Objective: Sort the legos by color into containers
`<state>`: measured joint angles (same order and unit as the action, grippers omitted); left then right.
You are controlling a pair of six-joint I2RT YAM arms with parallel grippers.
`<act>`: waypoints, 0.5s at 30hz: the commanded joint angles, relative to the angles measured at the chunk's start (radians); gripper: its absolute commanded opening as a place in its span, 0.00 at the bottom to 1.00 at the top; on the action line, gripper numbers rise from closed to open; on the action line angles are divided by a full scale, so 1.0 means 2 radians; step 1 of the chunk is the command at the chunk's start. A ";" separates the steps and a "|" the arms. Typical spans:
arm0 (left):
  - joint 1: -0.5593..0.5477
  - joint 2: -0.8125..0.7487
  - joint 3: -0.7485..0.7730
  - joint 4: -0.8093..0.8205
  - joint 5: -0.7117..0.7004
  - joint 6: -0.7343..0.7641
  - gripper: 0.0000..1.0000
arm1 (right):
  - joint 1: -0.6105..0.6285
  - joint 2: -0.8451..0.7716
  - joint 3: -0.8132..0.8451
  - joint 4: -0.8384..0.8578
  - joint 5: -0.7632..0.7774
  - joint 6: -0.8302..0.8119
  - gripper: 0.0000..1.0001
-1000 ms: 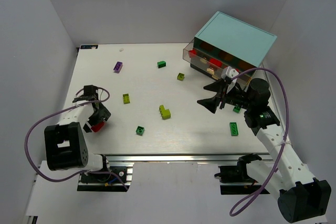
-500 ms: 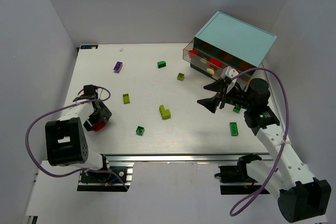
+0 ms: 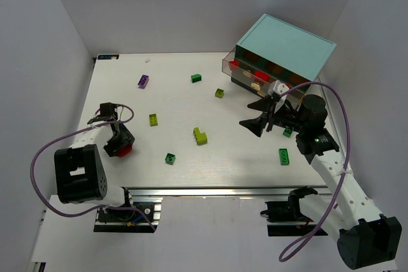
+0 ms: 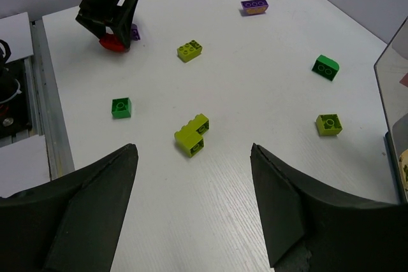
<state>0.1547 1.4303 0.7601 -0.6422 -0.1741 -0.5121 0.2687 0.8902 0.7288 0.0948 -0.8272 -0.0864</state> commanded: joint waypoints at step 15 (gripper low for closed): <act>-0.030 -0.179 0.020 0.078 0.361 -0.013 0.21 | -0.002 -0.022 0.017 -0.011 0.083 -0.021 0.76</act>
<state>0.1070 1.1130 0.7631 -0.5541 0.3614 -0.4969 0.2687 0.8814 0.7288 0.0616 -0.7422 -0.1112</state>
